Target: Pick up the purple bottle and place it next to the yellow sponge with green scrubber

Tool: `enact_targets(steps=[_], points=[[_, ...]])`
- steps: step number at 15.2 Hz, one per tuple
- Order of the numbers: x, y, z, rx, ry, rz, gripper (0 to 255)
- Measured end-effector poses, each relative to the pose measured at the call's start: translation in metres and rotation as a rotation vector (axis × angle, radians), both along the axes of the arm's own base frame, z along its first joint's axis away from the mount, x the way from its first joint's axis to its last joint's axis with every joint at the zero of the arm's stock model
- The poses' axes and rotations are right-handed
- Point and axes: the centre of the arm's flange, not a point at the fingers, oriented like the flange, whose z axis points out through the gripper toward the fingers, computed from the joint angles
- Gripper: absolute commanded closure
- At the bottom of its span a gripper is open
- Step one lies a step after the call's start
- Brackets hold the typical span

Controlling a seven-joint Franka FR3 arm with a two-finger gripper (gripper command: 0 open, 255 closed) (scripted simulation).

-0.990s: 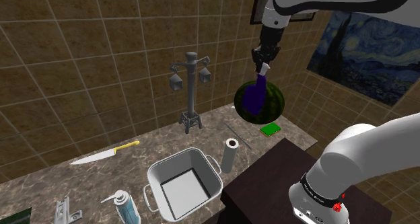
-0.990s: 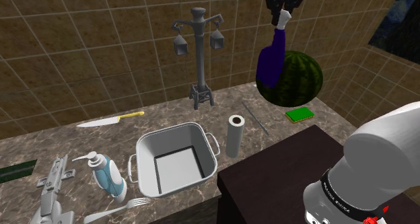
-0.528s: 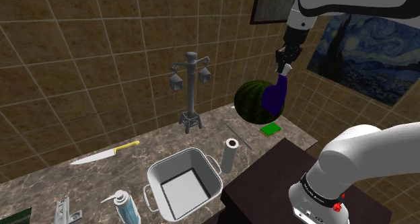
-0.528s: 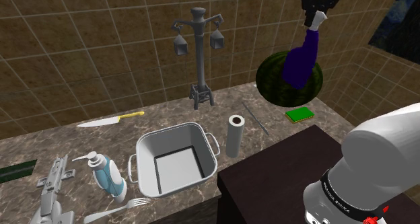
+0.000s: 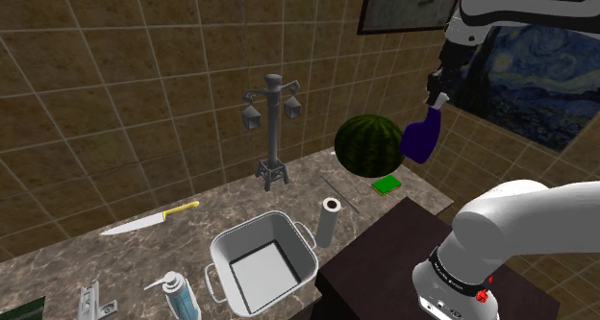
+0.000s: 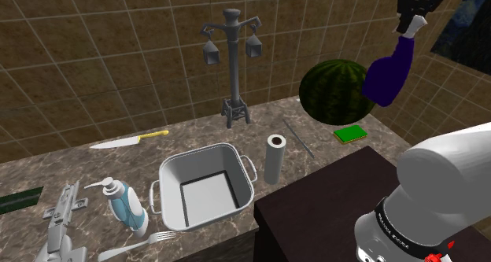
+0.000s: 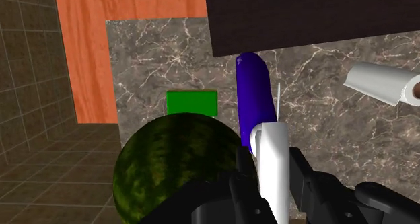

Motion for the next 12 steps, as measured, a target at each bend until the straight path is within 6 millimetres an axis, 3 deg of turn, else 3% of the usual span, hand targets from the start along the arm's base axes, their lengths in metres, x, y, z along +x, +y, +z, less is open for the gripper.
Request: enact_targets(steps=[8,12], points=[[-0.056,-0.094,0.003,0.0,0.0,0.0,255],[-0.075,-0.127,0.0,0.0,0.001,0.0,255]])
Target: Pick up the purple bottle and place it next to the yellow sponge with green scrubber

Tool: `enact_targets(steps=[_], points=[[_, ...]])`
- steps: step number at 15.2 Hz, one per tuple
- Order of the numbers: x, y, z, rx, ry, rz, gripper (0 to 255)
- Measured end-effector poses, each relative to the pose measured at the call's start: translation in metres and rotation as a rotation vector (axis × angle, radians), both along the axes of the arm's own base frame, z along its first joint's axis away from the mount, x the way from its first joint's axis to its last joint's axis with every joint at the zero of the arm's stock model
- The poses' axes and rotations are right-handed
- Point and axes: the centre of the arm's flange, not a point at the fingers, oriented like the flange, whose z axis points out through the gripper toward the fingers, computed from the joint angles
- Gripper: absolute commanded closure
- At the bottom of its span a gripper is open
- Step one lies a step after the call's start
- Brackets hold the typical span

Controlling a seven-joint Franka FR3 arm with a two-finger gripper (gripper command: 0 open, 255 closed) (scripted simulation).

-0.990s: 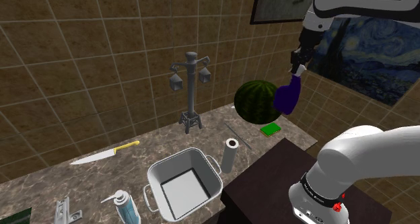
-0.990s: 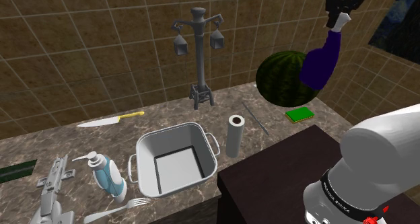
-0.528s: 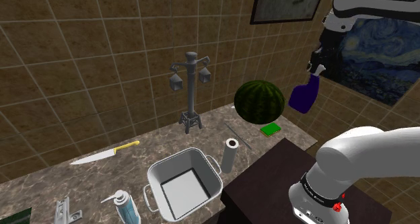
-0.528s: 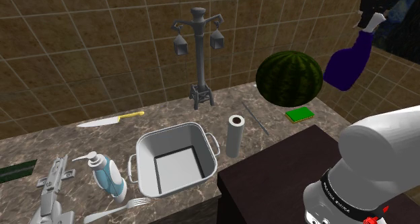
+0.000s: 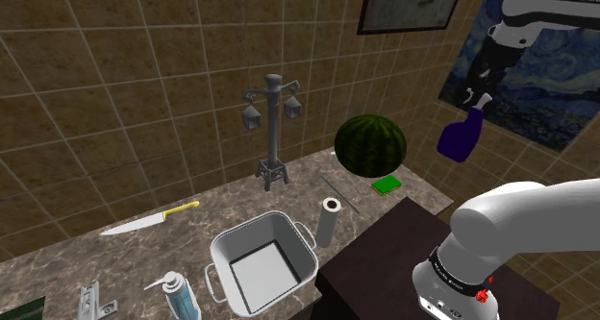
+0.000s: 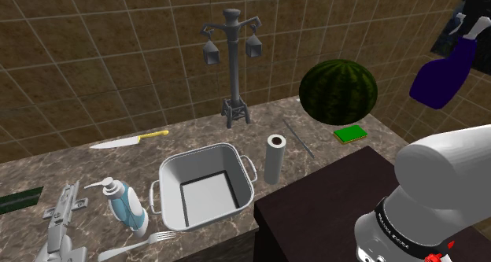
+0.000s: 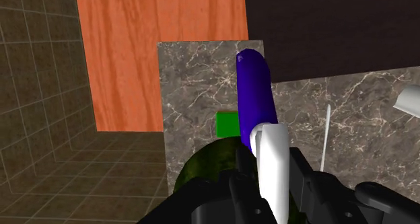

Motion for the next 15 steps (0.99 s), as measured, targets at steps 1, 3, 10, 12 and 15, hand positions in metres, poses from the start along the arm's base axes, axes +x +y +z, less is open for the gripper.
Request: enact_targets(steps=[1,3,10,12,15], points=[[-0.003,-0.002,-0.004,0.0,0.0,0.0,255],[-0.004,-0.004,-0.013,0.0,0.0,0.001,255],[-0.004,-0.004,-0.05,0.0,0.001,0.001,255],[-0.004,-0.005,-0.061,0.0,0.001,0.001,255],[-0.005,-0.005,-0.077,0.0,0.001,0.001,255]])
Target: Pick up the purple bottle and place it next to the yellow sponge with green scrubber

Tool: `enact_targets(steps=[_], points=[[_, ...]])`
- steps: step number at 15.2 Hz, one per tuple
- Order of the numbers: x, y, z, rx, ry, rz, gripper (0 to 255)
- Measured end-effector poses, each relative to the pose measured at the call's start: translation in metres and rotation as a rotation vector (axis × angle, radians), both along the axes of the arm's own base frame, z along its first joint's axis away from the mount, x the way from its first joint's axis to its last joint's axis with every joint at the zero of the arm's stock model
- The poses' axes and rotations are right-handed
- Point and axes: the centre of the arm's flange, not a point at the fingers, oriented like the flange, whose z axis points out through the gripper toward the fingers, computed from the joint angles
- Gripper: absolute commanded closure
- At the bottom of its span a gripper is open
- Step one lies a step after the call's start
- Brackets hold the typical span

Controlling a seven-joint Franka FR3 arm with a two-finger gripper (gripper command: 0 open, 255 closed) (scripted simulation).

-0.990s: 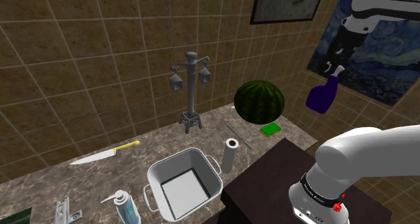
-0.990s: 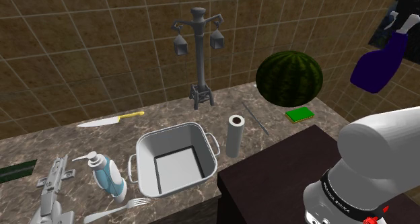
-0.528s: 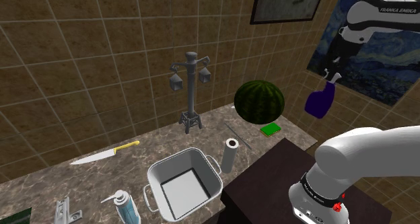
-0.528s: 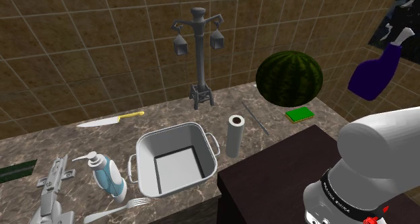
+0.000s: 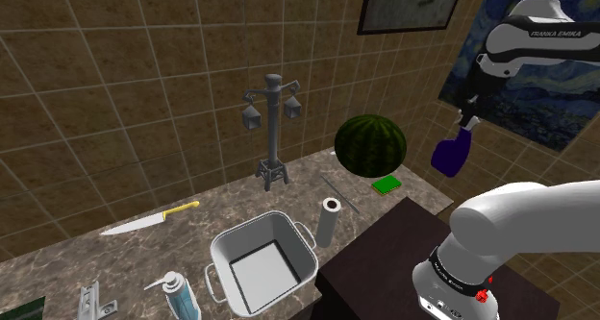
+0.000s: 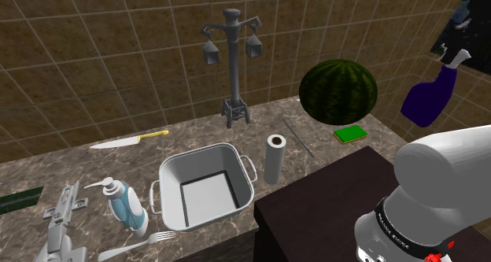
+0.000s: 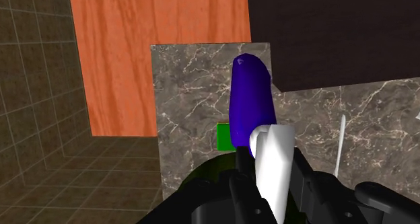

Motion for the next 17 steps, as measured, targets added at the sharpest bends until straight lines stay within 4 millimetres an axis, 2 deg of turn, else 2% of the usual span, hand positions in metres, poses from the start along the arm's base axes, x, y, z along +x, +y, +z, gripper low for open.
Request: enact_targets(steps=[17], points=[[0.001,0.0,-0.091,0.0,0.0,0.0,255]])
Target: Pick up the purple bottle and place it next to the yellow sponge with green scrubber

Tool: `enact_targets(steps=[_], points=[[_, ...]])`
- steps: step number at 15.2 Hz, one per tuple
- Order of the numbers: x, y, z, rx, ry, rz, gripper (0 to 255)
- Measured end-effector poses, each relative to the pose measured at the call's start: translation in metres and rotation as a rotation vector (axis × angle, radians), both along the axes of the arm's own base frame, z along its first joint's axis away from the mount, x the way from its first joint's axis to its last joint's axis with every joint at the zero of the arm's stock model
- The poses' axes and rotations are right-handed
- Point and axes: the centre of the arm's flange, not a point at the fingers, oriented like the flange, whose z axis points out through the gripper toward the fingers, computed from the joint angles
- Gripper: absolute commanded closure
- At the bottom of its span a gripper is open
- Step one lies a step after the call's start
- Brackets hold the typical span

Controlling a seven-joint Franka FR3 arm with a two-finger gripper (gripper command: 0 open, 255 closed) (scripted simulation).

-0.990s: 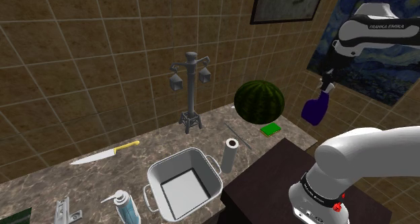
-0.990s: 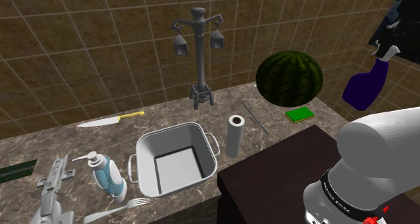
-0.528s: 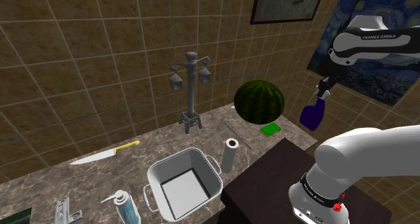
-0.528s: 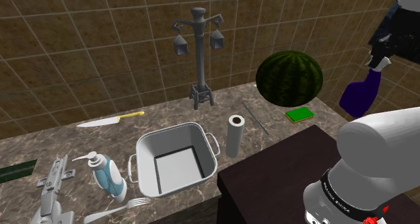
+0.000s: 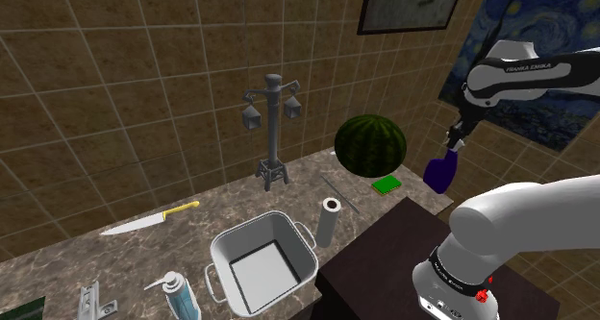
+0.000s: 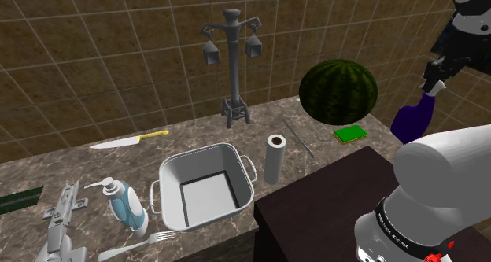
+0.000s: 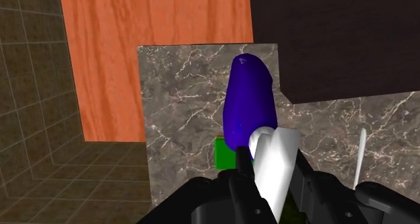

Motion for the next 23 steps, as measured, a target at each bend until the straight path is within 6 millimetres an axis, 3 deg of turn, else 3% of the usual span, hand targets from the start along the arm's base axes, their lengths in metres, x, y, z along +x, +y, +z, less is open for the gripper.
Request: enact_targets(steps=[23], points=[[0.001,-0.001,-0.121,0.0,0.0,0.0,255]])
